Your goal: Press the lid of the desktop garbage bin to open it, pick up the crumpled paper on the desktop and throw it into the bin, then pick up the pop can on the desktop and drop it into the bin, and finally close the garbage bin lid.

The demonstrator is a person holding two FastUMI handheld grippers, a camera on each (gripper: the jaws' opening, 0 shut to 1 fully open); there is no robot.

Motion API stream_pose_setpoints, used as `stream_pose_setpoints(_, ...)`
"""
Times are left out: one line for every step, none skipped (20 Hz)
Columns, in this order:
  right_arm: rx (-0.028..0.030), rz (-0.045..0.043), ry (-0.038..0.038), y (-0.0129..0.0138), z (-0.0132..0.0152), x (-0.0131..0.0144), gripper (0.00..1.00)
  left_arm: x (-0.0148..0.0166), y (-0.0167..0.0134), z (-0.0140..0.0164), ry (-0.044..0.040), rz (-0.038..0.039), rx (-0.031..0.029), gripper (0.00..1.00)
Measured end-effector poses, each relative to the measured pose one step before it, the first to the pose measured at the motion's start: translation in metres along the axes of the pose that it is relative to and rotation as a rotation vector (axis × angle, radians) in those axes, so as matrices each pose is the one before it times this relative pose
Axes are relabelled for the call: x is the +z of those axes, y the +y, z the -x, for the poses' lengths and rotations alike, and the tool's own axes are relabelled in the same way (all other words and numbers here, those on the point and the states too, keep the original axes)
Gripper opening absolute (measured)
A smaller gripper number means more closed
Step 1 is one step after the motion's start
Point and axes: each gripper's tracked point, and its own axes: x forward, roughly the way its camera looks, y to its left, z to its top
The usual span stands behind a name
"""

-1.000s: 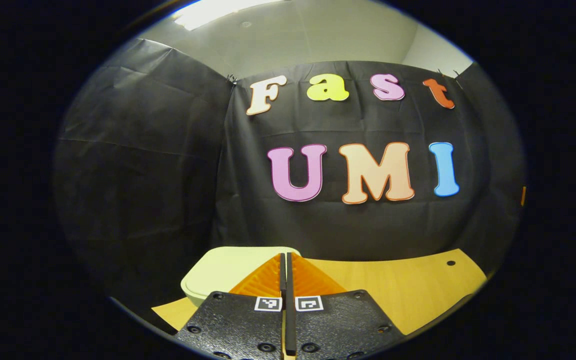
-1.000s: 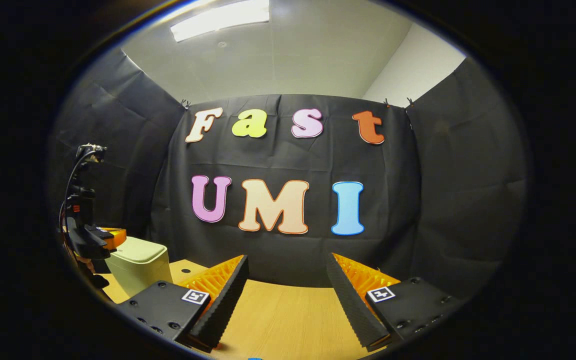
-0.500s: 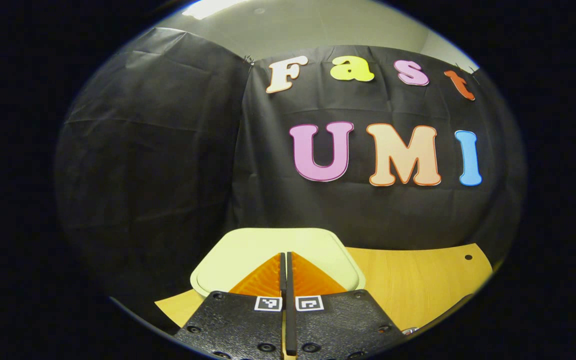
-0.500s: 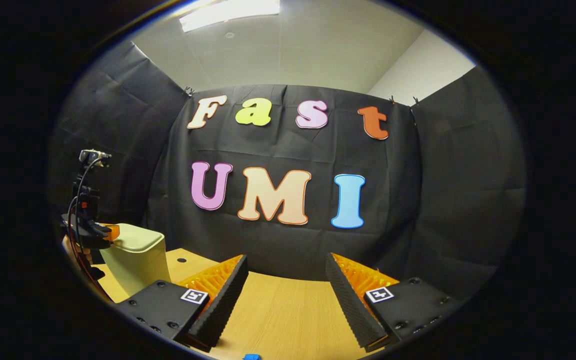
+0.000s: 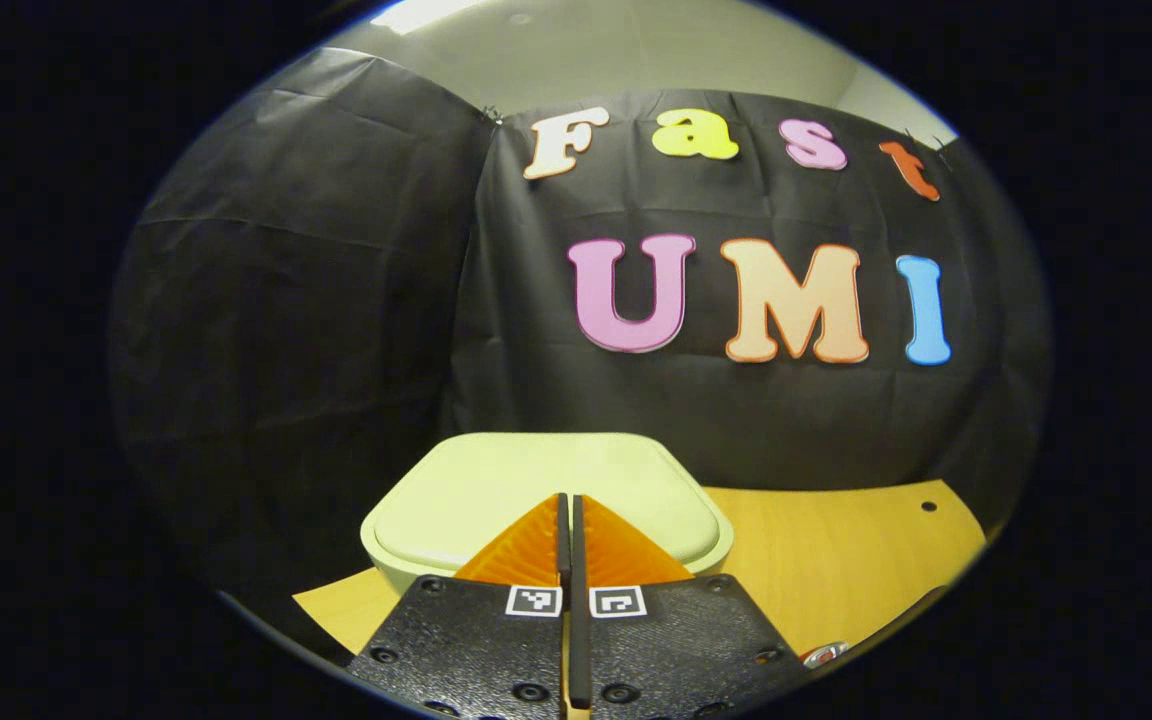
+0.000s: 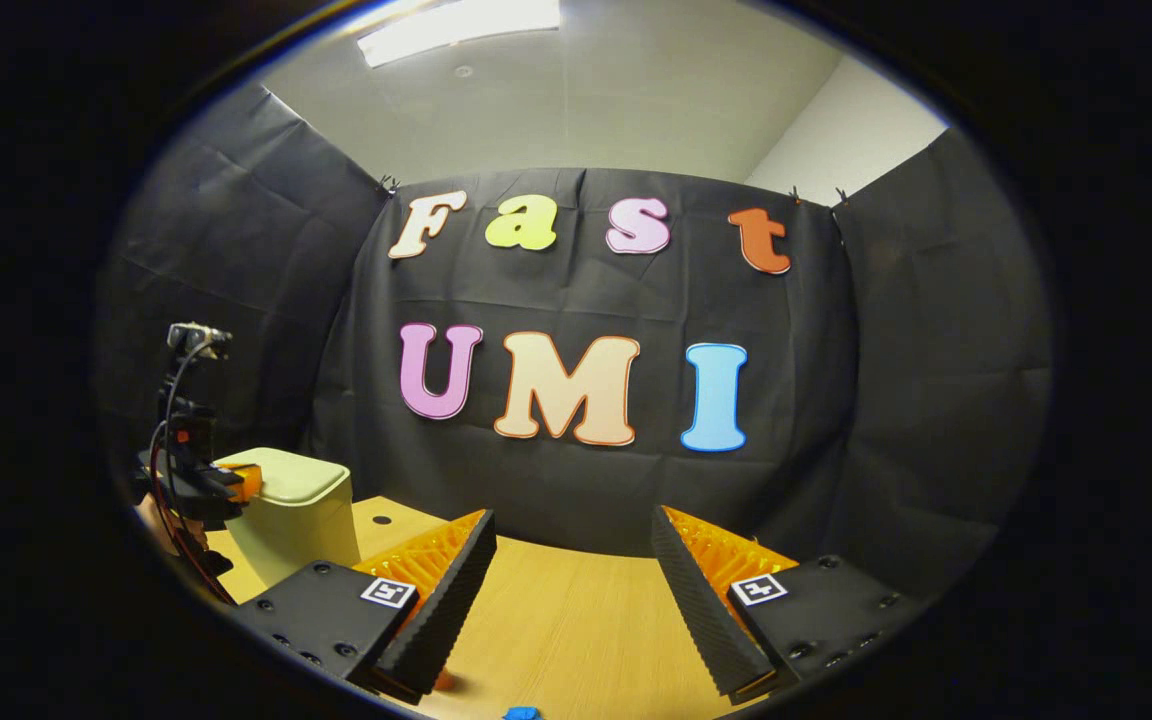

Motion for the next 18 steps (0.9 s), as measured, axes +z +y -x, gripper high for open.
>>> stream_pose_setpoints(0.00561,-0.00347,0.01715,-0.00049,-0.00149,-0.00643,0.98,0.0016,-0.00003,0.00482,-0.0032,-0.01462,0.00114,0.0)
stream_pose_setpoints(0.00801,-0.00714,0.01906,0.00148,-0.00339,-0.00733,1.0,0.00596,-0.0044,0.00418,-0.01861,-0.01074,-0.0177,0.0)
stream_pose_setpoints(0.00711,-0.01244,0.01676,0.00059,-0.00227,-0.00698,1.0,0.01166,-0.00578,0.00531,-0.04185,0.0017,-0.02769,0.0)
stream_pose_setpoints(0.00828,-0.02529,0.01518,-0.00015,-0.00375,-0.00827,0.98,0.01634,-0.00629,0.00818,-0.04156,-0.00596,-0.03208,0.05)
stream_pose_setpoints(0.00591,-0.01112,0.01165,0.00094,-0.00237,-0.00584,0.98,0.00734,-0.00444,0.00252,-0.01381,-0.00421,-0.01634,0.17)
stream_pose_setpoints(0.01019,-0.00559,0.02104,0.00182,-0.00494,-0.01275,0.98,0.00309,-0.00446,0.0051,-0.00137,0.01349,-0.0258,0.26)
stream_pose_setpoints(0.00354,0.00339,0.01153,0.00004,-0.00282,-0.0062,0.98,0.00229,-0.00298,0.00192,0.00402,0.0118,-0.00824,0.39)
stream_pose_setpoints(0.00527,0.00558,0.01358,0.00041,-0.00308,-0.00701,0.98,0.00264,0.0001,0.00341,-0.00253,0.00338,0.00172,0.48)
stream_pose_setpoints(0.00796,0.00466,0.01355,0.00154,-0.00336,-0.00575,1.0,0.00736,-0.00111,0.00499,-0.01145,-0.00364,-0.00091,0.58)
stream_pose_setpoints(0.00924,0.00277,0.01153,0.00147,-0.00295,-0.00859,0.98,0.00558,-0.00272,0.00396,-0.00972,-0.00147,-0.00512,0.63)
stream_pose_setpoints(0.00836,0.00385,0.01325,0.00102,-0.00244,-0.00655,0.99,0.00516,-0.00431,0.00445,-0.01605,0.00141,-0.01133,0.64)
stream_pose_setpoints(0.00855,0.00464,0.01481,0.00214,-0.00363,-0.00736,0.98,0.00629,-0.00351,0.0041,-0.01343,0.00013,-0.00643,0.72)
stream_pose_setpoints(0.00768,0.00582,0.01938,0.00092,-0.00472,-0.009,0.98,0.00445,-0.00114,0.00311,-0.01235,-0.00024,-0.00159,0.8)
stream_pose_setpoints(0.0067,0.0063,0.02208,0.00137,-0.00552,-0.0109,0.99,0.0057,-0.00114,0.0037,-0.00888,-0.00199,0.00279,0.88)
stream_pose_setpoints(0.00596,0.00564,0.02628,0.00073,-0.00581,-0.01084,0.99,0.0048,-0.0018,0.00421,-0.01018,0.00092,-0.00193,0.89)
stream_pose_setpoints(0.00499,0.00591,0.02837,0.0009,-0.00492,-0.01251,0.99,0.00586,-0.00214,0.00361,-0.00609,0.00133,0.00082,0.87)
stream_pose_setpoints(0.00541,0.00665,0.02505,0.00039,-0.00581,-0.01135,0.99,0.00312,-0.00034,0.00358,-0.00435,-0.00091,0.00134,0.9)
stream_pose_setpoints(0.00528,0.00951,0.02653,0.00072,-0.00509,-0.01284,0.99,0.0047,-0.00122,0.00295,-0.00327,-0.00295,0.00232,0.89)
